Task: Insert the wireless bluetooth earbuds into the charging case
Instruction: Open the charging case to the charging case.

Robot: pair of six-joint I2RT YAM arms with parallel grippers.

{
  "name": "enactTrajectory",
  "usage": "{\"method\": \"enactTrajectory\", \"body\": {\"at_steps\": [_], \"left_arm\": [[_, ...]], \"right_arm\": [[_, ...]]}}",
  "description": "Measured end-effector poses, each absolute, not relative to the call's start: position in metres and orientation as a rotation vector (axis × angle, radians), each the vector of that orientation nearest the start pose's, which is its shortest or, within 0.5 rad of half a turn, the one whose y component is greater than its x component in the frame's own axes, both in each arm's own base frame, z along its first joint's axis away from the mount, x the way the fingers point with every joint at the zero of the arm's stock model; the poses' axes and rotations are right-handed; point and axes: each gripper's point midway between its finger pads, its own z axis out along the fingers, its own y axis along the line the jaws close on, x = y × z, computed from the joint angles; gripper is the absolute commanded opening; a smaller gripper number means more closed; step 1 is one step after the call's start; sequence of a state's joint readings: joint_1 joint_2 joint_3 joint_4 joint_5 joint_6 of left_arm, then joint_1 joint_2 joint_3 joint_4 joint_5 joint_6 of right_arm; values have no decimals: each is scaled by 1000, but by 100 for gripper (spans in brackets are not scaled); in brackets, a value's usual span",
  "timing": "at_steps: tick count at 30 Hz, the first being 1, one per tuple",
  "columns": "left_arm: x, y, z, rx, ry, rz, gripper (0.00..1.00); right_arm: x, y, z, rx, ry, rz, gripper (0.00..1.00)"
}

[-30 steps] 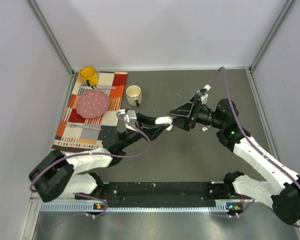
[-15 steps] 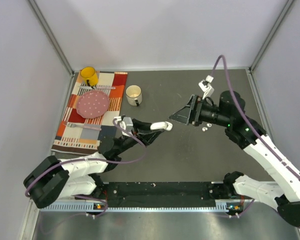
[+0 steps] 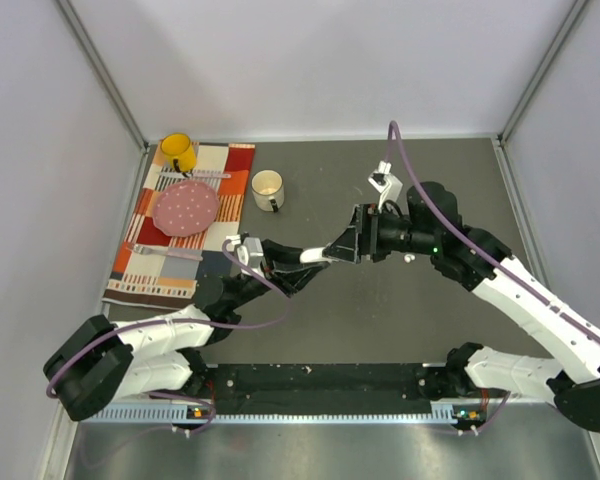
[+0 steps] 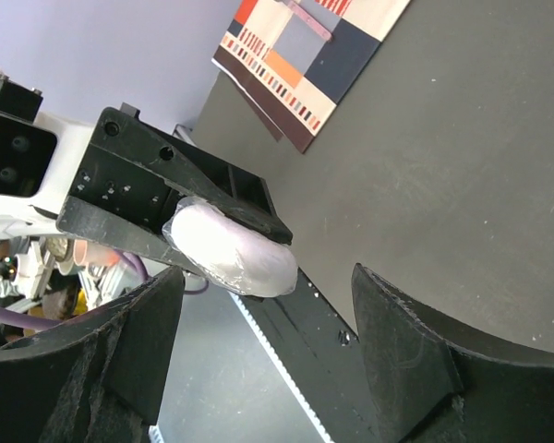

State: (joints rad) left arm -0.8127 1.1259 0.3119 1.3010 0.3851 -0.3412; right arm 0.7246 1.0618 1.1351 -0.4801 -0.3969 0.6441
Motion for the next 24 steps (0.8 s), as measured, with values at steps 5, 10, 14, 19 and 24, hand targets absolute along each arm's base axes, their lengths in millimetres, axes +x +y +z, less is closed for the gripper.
{"method": "enactTrajectory", "body": {"at_steps": [5, 10, 14, 19, 24], "left_arm": [[177, -302, 289, 630, 1031, -1230, 0], [177, -302, 289, 630, 1031, -1230, 0], [177, -302, 289, 630, 1031, -1230, 0], [176, -302, 289, 635, 1029, -1233, 0], [175, -302, 288, 644, 1030, -1238, 0]], "right_arm": [[183, 286, 298, -396, 2151, 1219, 72], [180, 287, 291, -420, 2174, 1203, 72], [179, 287, 288, -436, 2192, 1190, 72], [180, 288, 288, -443, 2189, 1177, 71], [182, 288, 287, -434, 2190, 1158, 71]]}}
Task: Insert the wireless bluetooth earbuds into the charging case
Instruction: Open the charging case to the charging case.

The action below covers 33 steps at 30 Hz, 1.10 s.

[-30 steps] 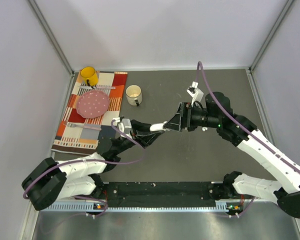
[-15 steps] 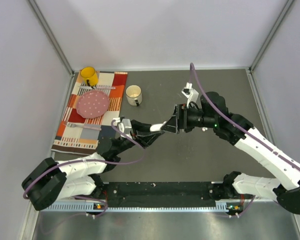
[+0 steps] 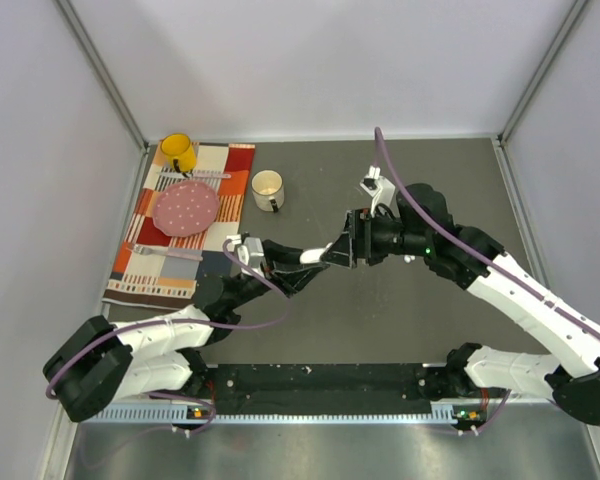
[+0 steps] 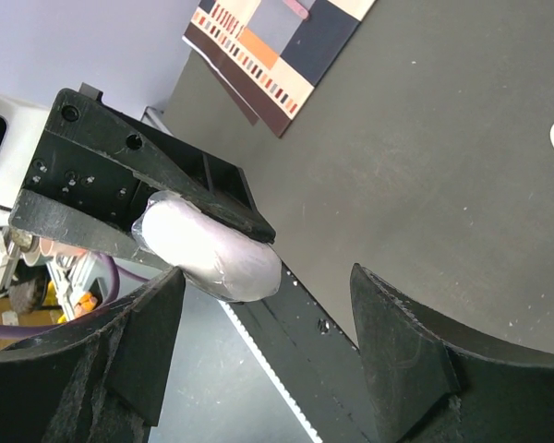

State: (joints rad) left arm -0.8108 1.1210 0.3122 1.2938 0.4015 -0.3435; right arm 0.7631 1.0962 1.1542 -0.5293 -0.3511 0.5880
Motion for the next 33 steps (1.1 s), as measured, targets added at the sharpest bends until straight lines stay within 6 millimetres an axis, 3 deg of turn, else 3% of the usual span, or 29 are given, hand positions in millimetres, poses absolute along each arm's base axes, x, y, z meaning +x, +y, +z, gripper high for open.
{"method": "enactTrajectory", "body": {"at_steps": [10, 15, 20, 26, 33], "left_arm": [[174, -302, 284, 651, 1064, -1256, 0], [169, -301, 288, 671, 1048, -1267, 0], [156, -298, 298, 707, 993, -1287, 0], [142, -292, 319, 731, 887, -1287, 0], [135, -283, 334, 727, 817, -1266, 0]], "right_arm": [[187, 285, 285, -371, 2208, 1131, 73], [192, 287, 297, -346, 2168, 1134, 73], [203, 291, 310, -309, 2131, 1128, 73], [216, 293, 299, -261, 2162, 1074, 75], [231, 279, 303, -167, 2145, 1033, 76]]}}
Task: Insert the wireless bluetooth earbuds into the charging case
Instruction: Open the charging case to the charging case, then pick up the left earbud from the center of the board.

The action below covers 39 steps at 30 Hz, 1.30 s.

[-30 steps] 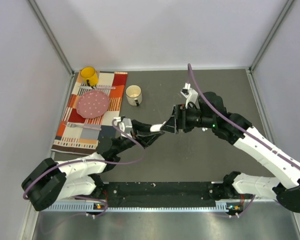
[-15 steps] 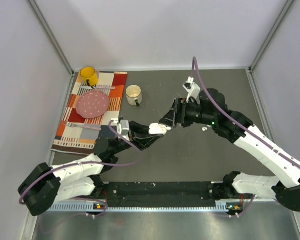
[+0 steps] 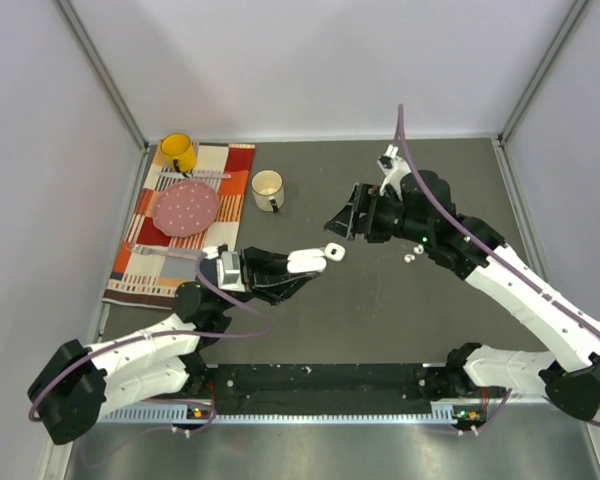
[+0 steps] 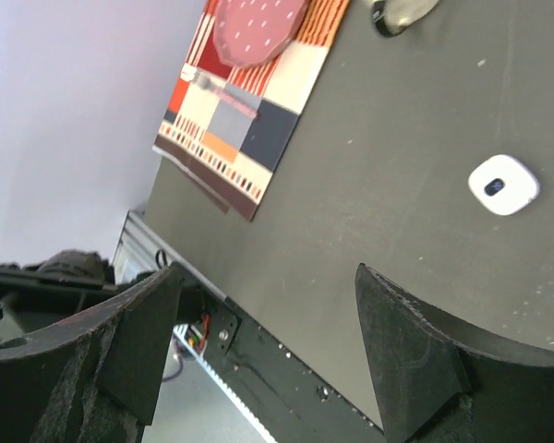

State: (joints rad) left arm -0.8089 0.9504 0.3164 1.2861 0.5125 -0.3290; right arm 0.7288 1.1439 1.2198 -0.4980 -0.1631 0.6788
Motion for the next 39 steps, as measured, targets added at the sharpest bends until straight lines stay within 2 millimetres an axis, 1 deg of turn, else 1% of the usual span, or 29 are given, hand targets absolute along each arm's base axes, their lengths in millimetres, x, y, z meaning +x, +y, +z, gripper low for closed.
{"method": "enactTrajectory", "body": {"at_steps": [3, 5, 7, 9, 10, 11, 13, 15, 16, 19, 22, 24, 26, 31, 32, 36, 39], "left_arm": [[133, -281, 338, 727, 796, -1255, 0], [132, -279, 342, 727, 779, -1248, 0], [130, -276, 346, 724, 764, -1245, 0], [128, -273, 350, 719, 745, -1237, 0], [127, -272, 353, 717, 735, -1233, 0], [126, -271, 354, 716, 727, -1230, 0], [124, -268, 358, 712, 710, -1221, 0], [123, -265, 362, 707, 694, -1213, 0], [122, -264, 364, 705, 688, -1209, 0], [122, -261, 367, 699, 679, -1197, 0], [122, -259, 368, 693, 678, -1183, 0], [122, -258, 368, 691, 681, -1177, 0], [123, -258, 368, 691, 683, -1170, 0], [125, -256, 368, 679, 695, -1154, 0], [125, -255, 369, 677, 696, -1153, 0], [125, -254, 370, 672, 694, -1149, 0], [125, -253, 369, 673, 699, -1147, 0]], "right_arm": [[241, 266, 309, -97, 2124, 1018, 77], [252, 249, 312, -21, 2098, 996, 77], [257, 233, 308, 39, 2091, 977, 76], [263, 213, 299, 120, 2093, 950, 75], [267, 203, 292, 162, 2098, 930, 73], [272, 191, 284, 207, 2106, 909, 67], [277, 171, 262, 293, 2140, 866, 64], [281, 155, 242, 363, 2176, 826, 62], [281, 146, 228, 405, 2202, 808, 62], [281, 124, 199, 518, 2250, 759, 57], [279, 103, 173, 635, 2286, 716, 50], [279, 93, 161, 701, 2305, 695, 48], [280, 83, 152, 754, 2313, 680, 43], [284, 59, 128, 886, 2321, 649, 37], [284, 56, 123, 909, 2321, 644, 35], [283, 49, 103, 974, 2333, 642, 29], [286, 45, 88, 1021, 2344, 641, 27]]}}
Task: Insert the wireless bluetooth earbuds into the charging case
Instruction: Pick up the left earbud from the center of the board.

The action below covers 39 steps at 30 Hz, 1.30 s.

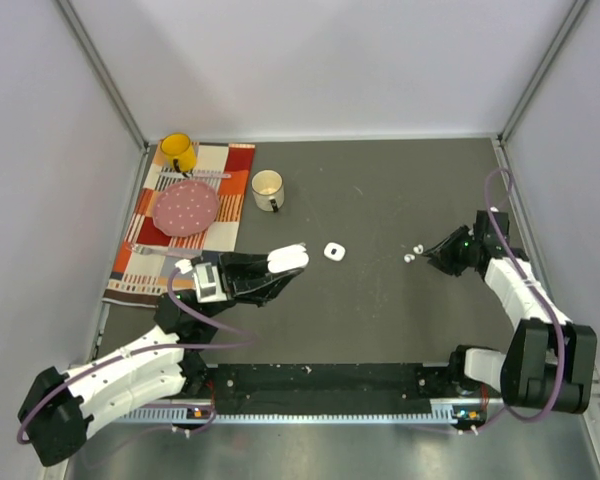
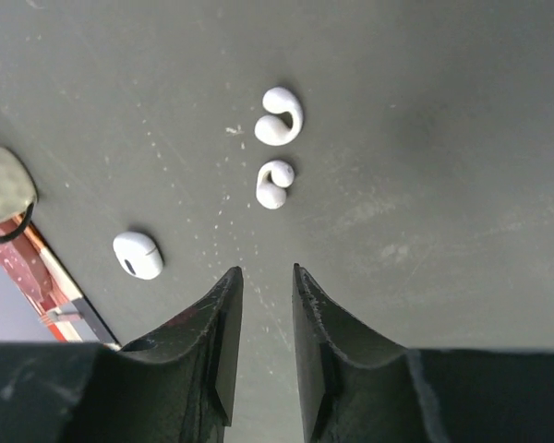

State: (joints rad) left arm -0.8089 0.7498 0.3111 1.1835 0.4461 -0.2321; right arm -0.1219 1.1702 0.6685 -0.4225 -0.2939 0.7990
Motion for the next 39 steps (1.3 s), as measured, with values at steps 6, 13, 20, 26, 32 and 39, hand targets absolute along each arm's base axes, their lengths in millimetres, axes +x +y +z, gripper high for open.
{"method": "enactTrajectory", "body": {"at_steps": [6, 13, 20, 26, 32, 39], "left_arm": [[126, -251, 368, 669, 709, -1131, 0], [127, -249, 366, 666, 722, -1117, 0], [130, -251, 361, 667, 744, -1116, 0], [131, -251, 360, 668, 747, -1109, 0], [131, -251, 360, 669, 747, -1106, 0], [133, -251, 359, 667, 756, -1100, 0]], "right_arm": [[297, 41, 66, 1070, 2361, 641, 24], [305, 37, 48, 1081, 2382, 616, 24], [309, 36, 33, 1092, 2404, 608, 24], [319, 34, 29, 1082, 2383, 615, 24], [328, 35, 23, 1091, 2366, 635, 24], [338, 37, 24, 1080, 2344, 671, 24]]}}
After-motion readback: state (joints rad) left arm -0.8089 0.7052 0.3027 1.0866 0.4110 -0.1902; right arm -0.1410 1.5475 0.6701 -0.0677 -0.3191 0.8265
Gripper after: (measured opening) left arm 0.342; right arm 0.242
